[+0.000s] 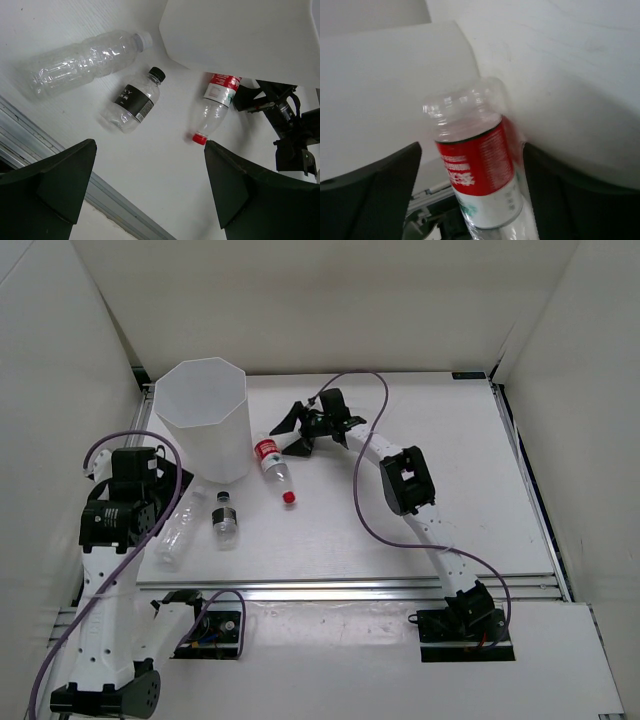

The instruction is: Put the plastic bottles in the bin

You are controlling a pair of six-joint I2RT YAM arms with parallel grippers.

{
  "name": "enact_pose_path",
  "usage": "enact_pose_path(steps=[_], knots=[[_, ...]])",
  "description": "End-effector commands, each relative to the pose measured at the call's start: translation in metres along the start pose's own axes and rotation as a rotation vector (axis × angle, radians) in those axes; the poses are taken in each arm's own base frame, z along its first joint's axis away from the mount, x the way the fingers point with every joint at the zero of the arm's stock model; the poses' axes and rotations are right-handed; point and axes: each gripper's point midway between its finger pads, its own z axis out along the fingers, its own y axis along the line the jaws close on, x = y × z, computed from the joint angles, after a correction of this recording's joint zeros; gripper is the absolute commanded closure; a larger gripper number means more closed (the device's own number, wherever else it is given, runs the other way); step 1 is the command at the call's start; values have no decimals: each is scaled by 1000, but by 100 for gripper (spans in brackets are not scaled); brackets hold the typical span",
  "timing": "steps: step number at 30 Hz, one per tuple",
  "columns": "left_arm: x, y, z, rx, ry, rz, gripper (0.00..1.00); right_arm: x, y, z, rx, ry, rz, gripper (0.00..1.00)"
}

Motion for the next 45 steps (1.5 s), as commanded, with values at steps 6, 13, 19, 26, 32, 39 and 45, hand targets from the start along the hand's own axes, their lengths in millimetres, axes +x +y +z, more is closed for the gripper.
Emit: enact_pose_path(steps=[6,13,19,26,32,39,45], knots=[[5,1,-12,53,23,63,0,26,-25,19,53,55,-23,1],[12,2,0,46,42,95,0,49,-32,20,119,89,-162,8],[14,-3,12,52,48,95,0,57,-32,8,166,115,-209,34],[17,-6,21,45,65,127,0,66,-36,-7,251,123,-190,74],[11,-9,17,63,40,129,0,53,-13,-62,307,47,-205,93],[-17,-6,-2,65,-93,114,0,6,176,-147,79,-267,-436,88],[-25,-9,-11,124,-149,163,0,0,305,-178,-244,-455,-553,86]])
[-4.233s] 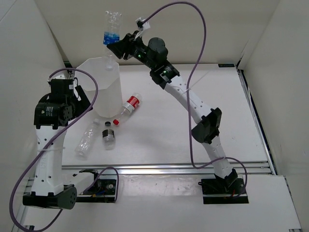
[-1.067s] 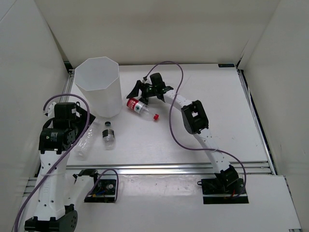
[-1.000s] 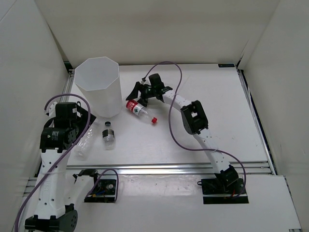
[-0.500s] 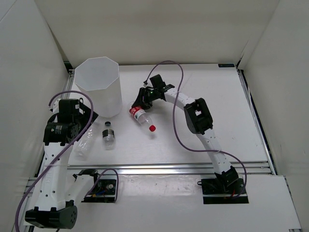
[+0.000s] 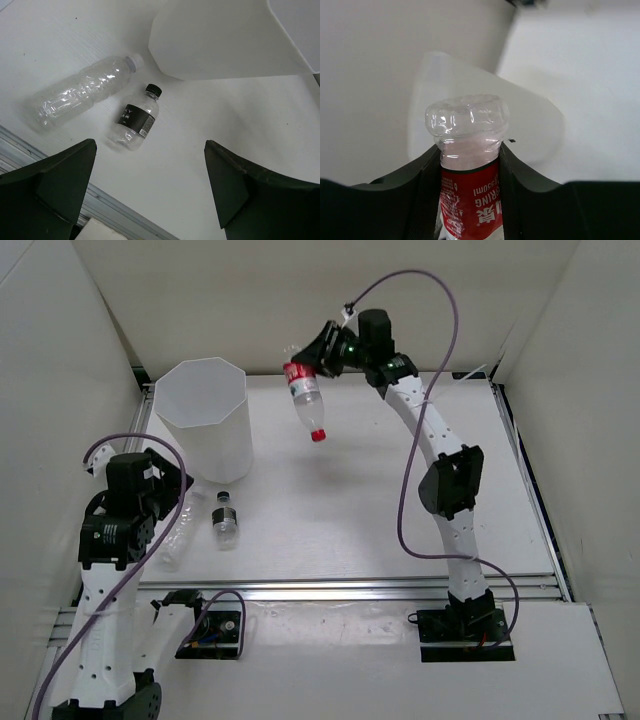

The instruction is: Put the plastic bottles in the bin

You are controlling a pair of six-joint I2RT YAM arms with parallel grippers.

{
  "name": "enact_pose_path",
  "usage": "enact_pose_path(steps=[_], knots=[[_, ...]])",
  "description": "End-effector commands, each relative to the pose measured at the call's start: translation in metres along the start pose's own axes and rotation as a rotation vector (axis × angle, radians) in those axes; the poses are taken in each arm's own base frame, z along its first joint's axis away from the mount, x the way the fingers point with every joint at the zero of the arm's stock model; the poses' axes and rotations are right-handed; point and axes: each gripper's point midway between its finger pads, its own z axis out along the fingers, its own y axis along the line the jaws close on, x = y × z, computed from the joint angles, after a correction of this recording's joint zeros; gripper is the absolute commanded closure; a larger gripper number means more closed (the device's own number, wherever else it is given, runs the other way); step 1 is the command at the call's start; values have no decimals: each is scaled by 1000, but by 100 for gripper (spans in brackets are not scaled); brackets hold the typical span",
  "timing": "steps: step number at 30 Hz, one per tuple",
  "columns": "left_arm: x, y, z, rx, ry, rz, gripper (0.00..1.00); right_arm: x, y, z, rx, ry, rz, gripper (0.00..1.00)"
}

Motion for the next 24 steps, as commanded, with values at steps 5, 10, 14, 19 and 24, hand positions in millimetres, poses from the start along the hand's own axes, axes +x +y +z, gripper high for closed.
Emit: enact_pose_path(steps=[5,10,14,19,24], knots=[[-4,-15,-4,68,30,123,0,-37,177,-33,-345,-334,-294,87],[0,-11,-6,51,81,229,0,-47,238,-49,-404,-595,-506,84],[-2,-12,-9,62,84,279,0,-57,267,-57,-432,-779,-595,83],[-7,-13,-17,66,79,290,0,-58,287,-65,-516,-913,-658,83],[19,0,-13,61,142,251,0,-49,277,-44,-557,-904,-619,82]])
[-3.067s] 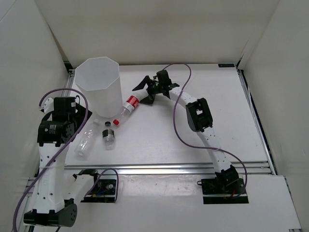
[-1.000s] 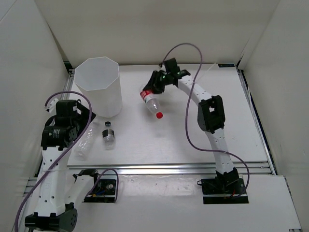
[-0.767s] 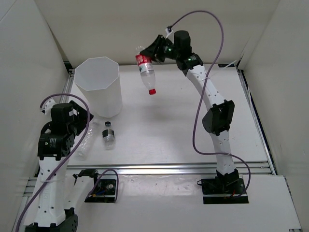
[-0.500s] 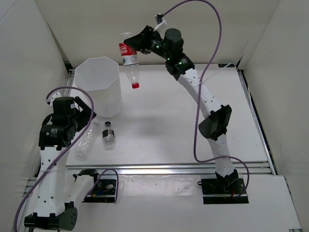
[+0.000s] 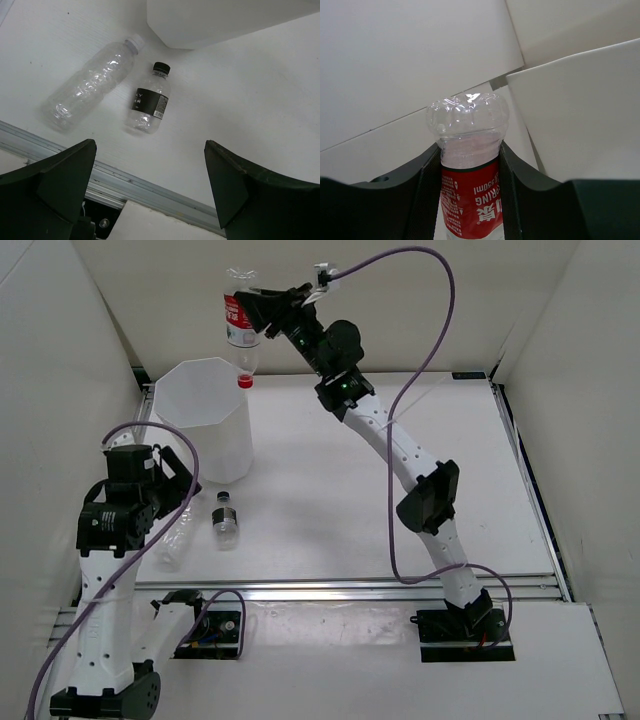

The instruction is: Put the plastic bottles in the bin

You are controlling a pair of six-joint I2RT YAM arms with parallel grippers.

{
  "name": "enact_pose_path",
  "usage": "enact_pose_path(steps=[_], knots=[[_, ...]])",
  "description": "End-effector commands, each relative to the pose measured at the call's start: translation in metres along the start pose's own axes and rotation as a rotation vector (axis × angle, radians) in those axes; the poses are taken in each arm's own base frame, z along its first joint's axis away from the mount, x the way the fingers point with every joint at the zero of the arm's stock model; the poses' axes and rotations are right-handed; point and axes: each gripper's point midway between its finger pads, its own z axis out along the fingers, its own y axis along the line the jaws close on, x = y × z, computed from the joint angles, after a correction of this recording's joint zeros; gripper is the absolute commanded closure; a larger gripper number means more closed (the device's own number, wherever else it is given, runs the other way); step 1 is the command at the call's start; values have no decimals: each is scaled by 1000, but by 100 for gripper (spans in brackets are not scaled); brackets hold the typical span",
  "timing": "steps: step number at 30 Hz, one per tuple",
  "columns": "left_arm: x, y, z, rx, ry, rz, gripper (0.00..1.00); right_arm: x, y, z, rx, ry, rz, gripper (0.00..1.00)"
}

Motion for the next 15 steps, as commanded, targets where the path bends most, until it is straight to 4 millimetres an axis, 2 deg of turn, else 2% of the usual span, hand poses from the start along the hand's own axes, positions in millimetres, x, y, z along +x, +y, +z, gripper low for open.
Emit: enact_pose_path(steps=[1,2,4,6,7,11,13,14,15], knots=[[24,7,-1,5,58,-19,0,0,3,7,-39,-123,5,79],[27,8,1,-1,67,-31,0,3,4,7,-54,-128,13,78],[33,10,6,-14,86,-40,0,21,12,8,-84,-110,25,78],[38,13,7,-26,102,-46,0,27,13,8,-105,-117,62,78],[40,16,9,-40,103,-44,0,36,6,8,-95,-118,72,77],[46,21,9,-65,123,-47,0,34,2,8,-94,-163,113,76],[48,22,9,-70,130,-54,0,26,7,8,-110,-187,111,74],[48,22,9,-70,130,-54,0,28,11,8,-108,-189,127,73],[48,22,9,-70,130,-54,0,35,7,7,-99,-176,129,68]])
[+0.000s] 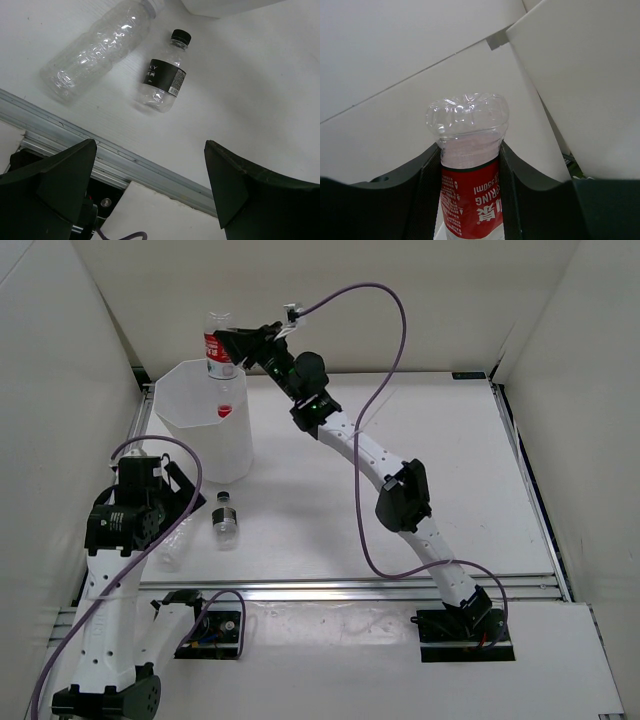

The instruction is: Put the plastic bottles in the bin

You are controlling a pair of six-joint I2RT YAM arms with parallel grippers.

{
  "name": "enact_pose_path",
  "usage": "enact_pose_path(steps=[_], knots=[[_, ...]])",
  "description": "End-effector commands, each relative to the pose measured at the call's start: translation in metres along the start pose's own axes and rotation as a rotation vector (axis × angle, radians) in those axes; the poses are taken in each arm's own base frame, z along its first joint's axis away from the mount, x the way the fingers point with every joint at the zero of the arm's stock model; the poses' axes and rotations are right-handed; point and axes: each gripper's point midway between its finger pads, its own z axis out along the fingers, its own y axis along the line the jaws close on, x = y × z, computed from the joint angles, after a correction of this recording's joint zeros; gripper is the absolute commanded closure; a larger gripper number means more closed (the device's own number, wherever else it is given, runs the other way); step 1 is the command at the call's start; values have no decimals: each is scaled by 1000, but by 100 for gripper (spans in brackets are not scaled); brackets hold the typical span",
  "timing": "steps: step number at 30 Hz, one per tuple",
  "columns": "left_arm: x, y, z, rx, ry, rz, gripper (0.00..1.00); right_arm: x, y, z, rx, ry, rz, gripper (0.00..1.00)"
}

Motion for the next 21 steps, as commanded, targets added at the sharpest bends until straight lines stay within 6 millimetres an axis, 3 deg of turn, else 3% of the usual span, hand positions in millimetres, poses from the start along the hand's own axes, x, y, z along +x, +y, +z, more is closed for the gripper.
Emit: enact_pose_path(steps=[1,3,4,5,8,9,11,12,13,14,15,16,17,19,20,21], knots=[[0,2,-4,-3,-6,-18,0,-71,46,7,-96,-201,0,61],[-4,1,-6,-4,-19,-20,0,-59,38,7,-51,-183,24,34],[-5,3,-4,-19,-19,-9,0,-61,38,7,-22,-161,28,9],[-11,1,-6,-14,-45,-13,0,-69,44,7,-16,-153,37,0],[-20,0,-3,-19,-75,-18,0,-80,48,5,35,-113,6,0],[-25,-1,-3,-22,-89,-11,0,-106,63,3,40,-136,-18,0],[-31,2,0,-52,-115,-13,0,-108,52,-3,150,-95,-13,0],[-39,7,0,-82,-152,-18,0,-144,45,-11,221,-145,-28,0],[-40,8,7,-111,-141,-12,0,-151,33,-17,283,-151,34,0],[-48,6,9,-111,-168,9,0,-147,-11,-35,425,-97,58,0],[-52,4,13,-109,-174,25,0,-161,-22,-46,485,-98,99,0],[-55,4,19,-132,-174,28,0,-163,-42,-57,547,-85,132,0],[-59,5,21,-151,-179,29,0,-159,-80,-79,645,-32,193,0],[-67,14,32,-235,-187,24,0,-158,-113,-104,748,21,273,0],[-66,17,37,-263,-189,-6,0,-161,-150,-135,862,55,324,0],[-66,22,42,-296,-193,-1,0,-141,-160,-150,872,142,431,0]])
